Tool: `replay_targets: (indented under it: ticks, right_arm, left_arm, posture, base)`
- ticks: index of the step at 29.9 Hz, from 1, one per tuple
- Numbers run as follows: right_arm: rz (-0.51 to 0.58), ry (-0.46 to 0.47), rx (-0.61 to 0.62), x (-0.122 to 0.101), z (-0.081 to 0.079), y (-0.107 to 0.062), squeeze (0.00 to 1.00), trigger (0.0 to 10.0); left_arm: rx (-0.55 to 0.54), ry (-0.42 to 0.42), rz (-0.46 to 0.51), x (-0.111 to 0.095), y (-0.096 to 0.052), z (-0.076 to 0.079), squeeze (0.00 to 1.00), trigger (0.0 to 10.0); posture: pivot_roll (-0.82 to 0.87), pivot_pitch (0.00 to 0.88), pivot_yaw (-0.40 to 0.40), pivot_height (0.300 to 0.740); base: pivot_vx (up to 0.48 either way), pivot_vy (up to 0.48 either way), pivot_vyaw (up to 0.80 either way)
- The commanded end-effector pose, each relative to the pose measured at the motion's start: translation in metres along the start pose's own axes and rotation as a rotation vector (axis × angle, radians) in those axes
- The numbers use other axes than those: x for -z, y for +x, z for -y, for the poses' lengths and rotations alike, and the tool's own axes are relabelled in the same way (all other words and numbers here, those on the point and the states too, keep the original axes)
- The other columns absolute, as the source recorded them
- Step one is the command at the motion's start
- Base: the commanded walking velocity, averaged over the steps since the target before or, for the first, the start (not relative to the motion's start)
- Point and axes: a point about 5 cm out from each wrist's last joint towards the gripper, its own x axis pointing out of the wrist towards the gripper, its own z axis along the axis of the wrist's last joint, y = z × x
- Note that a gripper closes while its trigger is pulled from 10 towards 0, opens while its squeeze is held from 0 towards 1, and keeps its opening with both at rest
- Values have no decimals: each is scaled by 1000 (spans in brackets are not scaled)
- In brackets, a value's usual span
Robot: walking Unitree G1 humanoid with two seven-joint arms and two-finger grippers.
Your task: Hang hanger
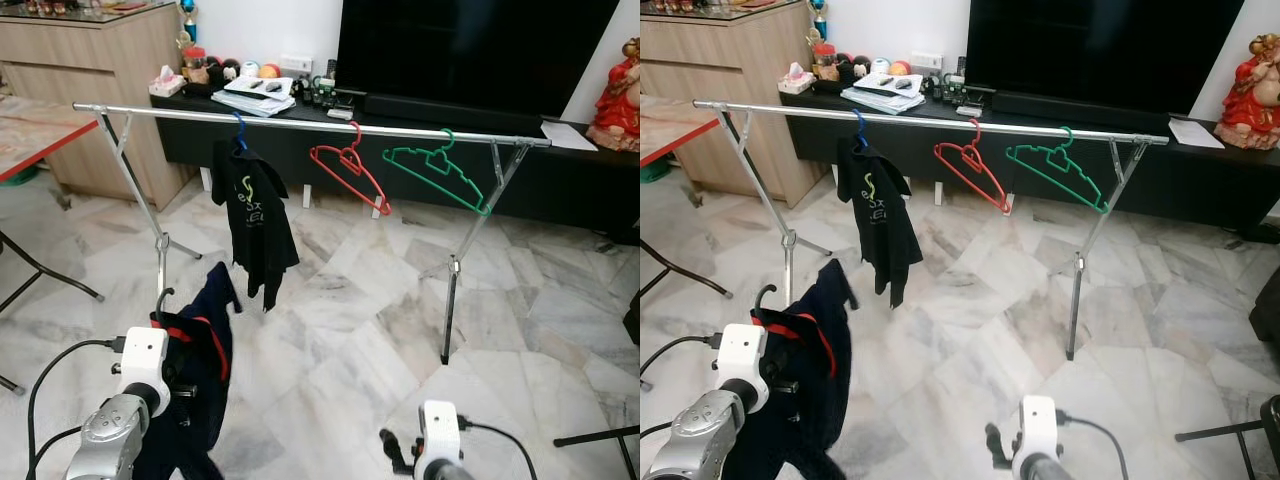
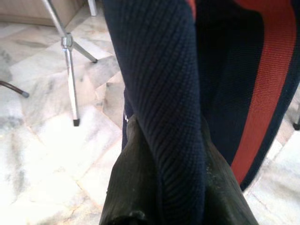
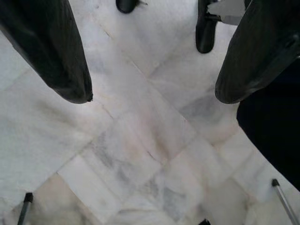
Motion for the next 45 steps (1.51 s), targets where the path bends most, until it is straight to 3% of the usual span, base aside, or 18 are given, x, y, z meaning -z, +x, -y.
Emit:
replay_targets:
  ticks: [1, 11, 15, 19, 45]
  right_arm:
    - [-40, 15, 36, 13, 5, -3, 0, 10000]
    - [-120, 6, 85, 37, 14, -10, 0, 10000]
    - [-118, 1, 78, 39, 8, -9, 0, 10000]
    - [-104, -15, 60, 34, 2, -7, 0, 10000]
    - [-82, 21, 66, 23, 2, -4, 0, 10000]
  left_arm:
    - [-3, -20, 73, -15, 3, 1, 0, 10000]
    - [-27, -42, 69, -13, 1, 0, 0, 10000]
    - [-31, -42, 68, -12, 0, -1, 0, 10000]
    - [-26, -38, 62, -12, -1, -1, 0, 10000]
    - [31, -32, 56, -12, 1, 15, 0, 10000]
  posture:
    - [150, 0, -31, 740]
    - [142, 0, -28, 740]
    - [143, 0, -27, 740]
    - [142, 0, -26, 740]
    - [135, 0, -34, 740]
  base:
    - [0, 0, 0]
    - [162, 0, 0]
    - [255, 0, 0]
    - [258, 0, 0]
    - [293, 0, 0]
